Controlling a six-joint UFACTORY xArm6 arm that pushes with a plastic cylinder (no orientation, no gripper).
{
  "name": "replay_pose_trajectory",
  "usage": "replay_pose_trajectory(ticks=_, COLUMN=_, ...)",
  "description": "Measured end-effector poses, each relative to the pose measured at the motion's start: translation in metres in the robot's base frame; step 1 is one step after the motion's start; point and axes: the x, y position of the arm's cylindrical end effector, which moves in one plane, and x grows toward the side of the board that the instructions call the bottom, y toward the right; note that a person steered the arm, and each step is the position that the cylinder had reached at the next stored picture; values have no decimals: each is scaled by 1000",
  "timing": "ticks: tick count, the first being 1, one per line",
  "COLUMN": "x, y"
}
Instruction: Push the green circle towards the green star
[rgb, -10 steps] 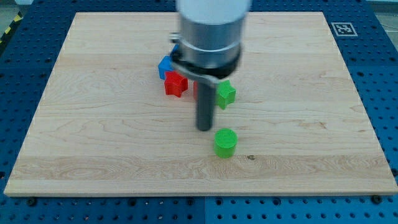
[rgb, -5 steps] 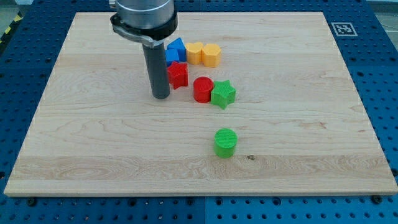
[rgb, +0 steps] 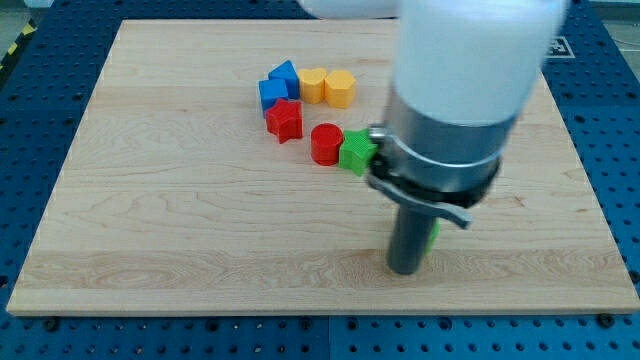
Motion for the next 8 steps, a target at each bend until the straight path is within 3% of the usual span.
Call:
replay_pose_trajectory(ticks=2, x=-34, y=6)
replay_pose_trajectory(ticks=3, x=1, y=22)
replay_pose_trajectory(ticks=5, x=8, y=101)
replay_pose_trajectory(ticks=6, x=-5, y=94)
replay_pose_trajectory(ticks=8, x=-50, y=26)
